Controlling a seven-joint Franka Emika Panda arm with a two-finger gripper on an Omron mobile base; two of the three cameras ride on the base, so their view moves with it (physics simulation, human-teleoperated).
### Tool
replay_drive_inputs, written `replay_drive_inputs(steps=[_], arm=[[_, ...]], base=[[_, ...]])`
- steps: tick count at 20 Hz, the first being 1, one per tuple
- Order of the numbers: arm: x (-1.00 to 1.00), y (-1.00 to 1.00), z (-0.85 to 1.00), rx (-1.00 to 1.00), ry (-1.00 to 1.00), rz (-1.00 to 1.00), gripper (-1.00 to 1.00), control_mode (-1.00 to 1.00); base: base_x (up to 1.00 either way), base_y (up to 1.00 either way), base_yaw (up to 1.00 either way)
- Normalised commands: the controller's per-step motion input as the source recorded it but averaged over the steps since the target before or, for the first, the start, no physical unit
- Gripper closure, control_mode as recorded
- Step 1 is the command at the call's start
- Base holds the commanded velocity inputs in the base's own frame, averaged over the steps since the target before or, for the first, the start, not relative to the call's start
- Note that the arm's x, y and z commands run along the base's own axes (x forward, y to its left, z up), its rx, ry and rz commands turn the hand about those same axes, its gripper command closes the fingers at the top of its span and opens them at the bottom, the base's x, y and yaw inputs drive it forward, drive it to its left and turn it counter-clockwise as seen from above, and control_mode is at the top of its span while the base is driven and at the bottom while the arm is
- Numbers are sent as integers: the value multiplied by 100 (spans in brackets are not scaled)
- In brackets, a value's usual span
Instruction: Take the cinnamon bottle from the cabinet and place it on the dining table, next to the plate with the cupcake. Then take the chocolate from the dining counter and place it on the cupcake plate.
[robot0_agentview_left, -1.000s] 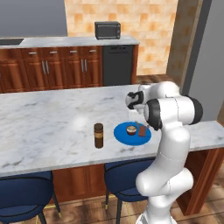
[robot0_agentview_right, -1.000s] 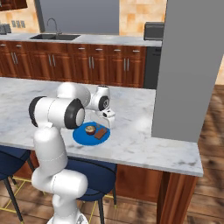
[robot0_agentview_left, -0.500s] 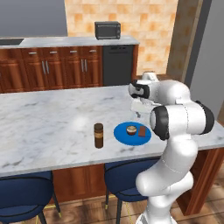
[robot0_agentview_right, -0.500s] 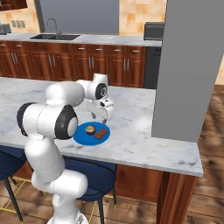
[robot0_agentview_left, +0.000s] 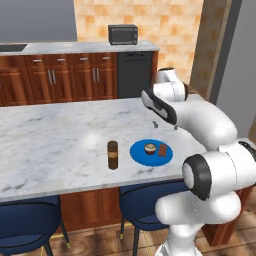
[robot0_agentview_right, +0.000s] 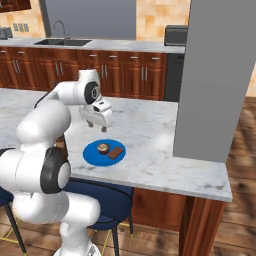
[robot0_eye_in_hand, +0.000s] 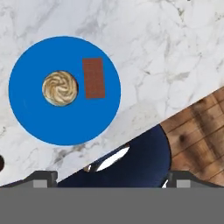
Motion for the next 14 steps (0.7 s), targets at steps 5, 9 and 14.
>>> replay_drive_inputs(steps=[5,9,14], arm=[[-81,79,64,-14,-12,9,-100,-100],[-72,75,62,-12,-7,8,-100,-100],[-57,54,60,-5,-3,6,-100,-100]], base=[[0,0,0],[0,0,0],[0,0,0]])
